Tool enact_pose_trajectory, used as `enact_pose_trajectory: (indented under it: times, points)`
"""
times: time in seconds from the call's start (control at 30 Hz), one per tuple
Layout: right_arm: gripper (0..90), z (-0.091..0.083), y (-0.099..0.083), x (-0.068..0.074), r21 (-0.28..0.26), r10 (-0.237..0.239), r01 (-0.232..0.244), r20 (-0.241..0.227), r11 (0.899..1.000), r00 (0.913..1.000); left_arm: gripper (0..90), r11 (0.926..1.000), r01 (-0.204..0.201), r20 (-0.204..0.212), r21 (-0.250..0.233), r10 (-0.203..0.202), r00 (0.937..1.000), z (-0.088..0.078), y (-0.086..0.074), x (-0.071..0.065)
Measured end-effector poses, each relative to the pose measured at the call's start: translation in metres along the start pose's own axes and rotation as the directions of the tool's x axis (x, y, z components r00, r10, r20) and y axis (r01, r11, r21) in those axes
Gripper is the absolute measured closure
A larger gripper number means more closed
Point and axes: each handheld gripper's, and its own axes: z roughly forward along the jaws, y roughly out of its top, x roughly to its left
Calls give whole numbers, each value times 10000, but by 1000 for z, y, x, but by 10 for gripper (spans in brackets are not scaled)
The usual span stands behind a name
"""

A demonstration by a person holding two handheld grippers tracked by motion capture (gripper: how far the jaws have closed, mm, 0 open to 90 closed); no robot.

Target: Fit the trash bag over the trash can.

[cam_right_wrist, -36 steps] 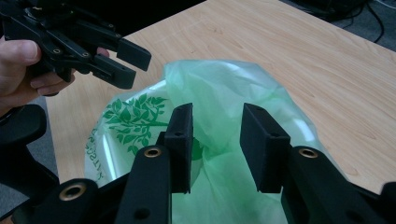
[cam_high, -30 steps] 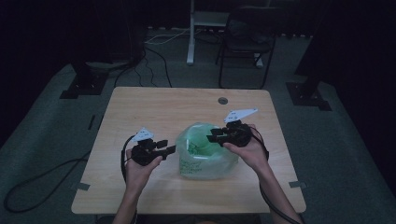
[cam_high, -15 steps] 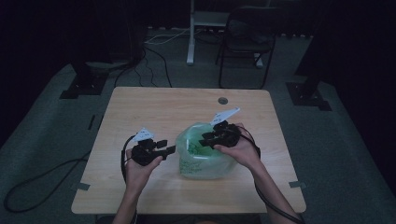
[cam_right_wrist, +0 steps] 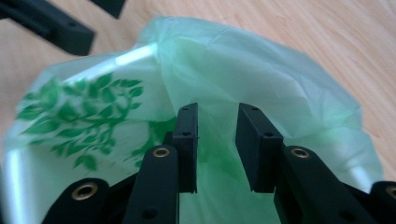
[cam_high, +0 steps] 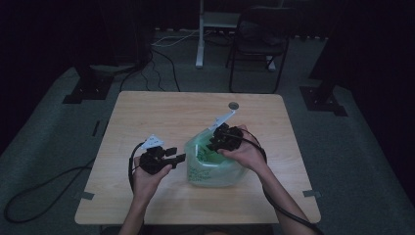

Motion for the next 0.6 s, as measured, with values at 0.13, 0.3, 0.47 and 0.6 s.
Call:
enact_pose_trajectory:
  times: [0.13, 0.3, 0.47, 0.6]
  points:
    - [706, 4, 3, -6, 54, 23, -26, 670, 10000, 9978, 491, 10000, -10, -11, -2, 10, 10000, 0, 0, 0]
    - [680, 3, 4, -7, 16, 87, -89, 1047, 10000, 9945, 491, 10000, -26, 6, 3, 26, 10000, 0, 0, -1]
    - [683, -2, 6, 6, -154, -213, 225, 759, 9996, 9969, 490, 10000, -28, 36, 37, 28, 10000, 1, 0, -2]
    - [738, 2, 9, 11, -58, -289, 291, 305, 9996, 9991, 489, 10000, -59, 51, 55, 59, 10000, 2, 0, -3]
